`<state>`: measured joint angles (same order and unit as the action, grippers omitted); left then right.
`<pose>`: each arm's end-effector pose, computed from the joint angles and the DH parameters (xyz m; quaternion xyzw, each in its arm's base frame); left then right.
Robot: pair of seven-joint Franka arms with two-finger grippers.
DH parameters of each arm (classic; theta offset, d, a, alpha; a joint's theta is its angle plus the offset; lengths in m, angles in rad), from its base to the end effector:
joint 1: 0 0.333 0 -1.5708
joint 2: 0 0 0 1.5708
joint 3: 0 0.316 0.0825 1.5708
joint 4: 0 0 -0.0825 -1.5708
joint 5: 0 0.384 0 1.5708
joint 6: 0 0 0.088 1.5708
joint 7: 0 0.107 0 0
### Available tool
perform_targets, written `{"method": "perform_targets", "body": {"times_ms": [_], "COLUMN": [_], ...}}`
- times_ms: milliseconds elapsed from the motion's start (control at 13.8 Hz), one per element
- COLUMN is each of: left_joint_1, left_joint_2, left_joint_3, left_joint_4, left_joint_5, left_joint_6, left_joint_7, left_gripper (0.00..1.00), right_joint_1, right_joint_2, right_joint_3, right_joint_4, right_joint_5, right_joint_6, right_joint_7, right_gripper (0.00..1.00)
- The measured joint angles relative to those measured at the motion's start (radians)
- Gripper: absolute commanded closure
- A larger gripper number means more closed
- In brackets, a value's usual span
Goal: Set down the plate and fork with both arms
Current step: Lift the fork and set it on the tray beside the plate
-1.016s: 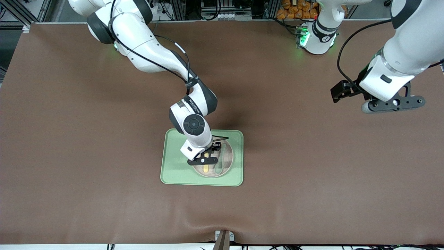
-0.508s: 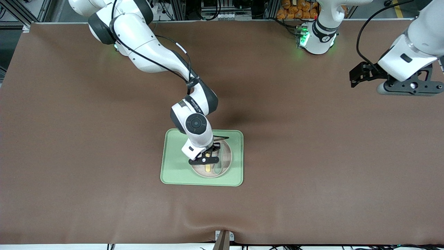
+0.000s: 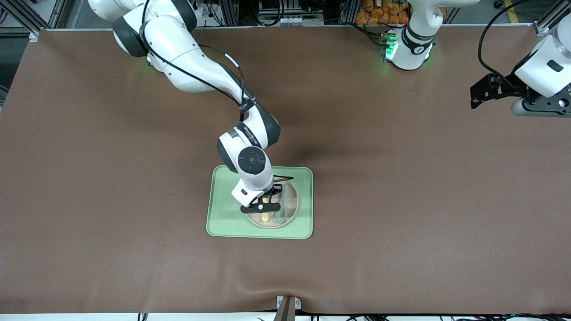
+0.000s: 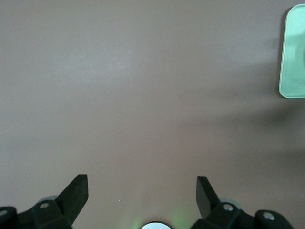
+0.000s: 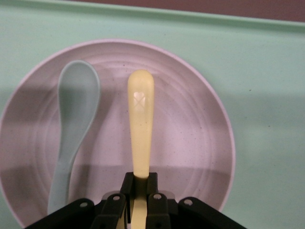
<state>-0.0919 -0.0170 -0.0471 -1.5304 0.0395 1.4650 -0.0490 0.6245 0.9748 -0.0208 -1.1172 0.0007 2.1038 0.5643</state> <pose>0.5339 -0.0703 0.6437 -0.9986 0.0433 0.0222 0.0223 0.6320 0.4420 0.2166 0.9997 0.0241 0.0096 0.0036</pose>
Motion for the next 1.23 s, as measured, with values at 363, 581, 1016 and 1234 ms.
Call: {"method": "perform_targets", "body": {"times_ms": [363,581,1016,1234], "left_joint_1": [0.001,0.008,0.035,0.037], "left_joint_2": [-0.009,-0.011,-0.013,-0.013], "left_joint_3": [0.003,-0.003,-0.042,-0.042], "left_joint_4": [0.004,0.006,0.005,0.005], "left_joint_5": [-0.017,-0.028,-0.042,-0.042], "left_joint_6": [0.0,0.0,0.0,0.0], "left_joint_7": [-0.032,-0.054,-0.057,-0.057], "left_gripper": [0.0,0.0,0.0,0.0], "right_joint_1": [-0.078,-0.141,-0.153,-0.159], "right_joint_2": [-0.022,-0.026,-0.065,-0.115], "right_joint_3": [0.0,0.001,0.003,0.001], "right_joint_4": [0.039,0.021,-0.151,-0.253], "right_joint_5": [0.004,0.008,0.009,0.009], "right_joint_6": [-0.067,-0.082,0.015,0.068], "right_joint_7": [-0.053,-0.107,-0.138,-0.138], "right_gripper": [1.0,1.0,1.0,0.55]}}
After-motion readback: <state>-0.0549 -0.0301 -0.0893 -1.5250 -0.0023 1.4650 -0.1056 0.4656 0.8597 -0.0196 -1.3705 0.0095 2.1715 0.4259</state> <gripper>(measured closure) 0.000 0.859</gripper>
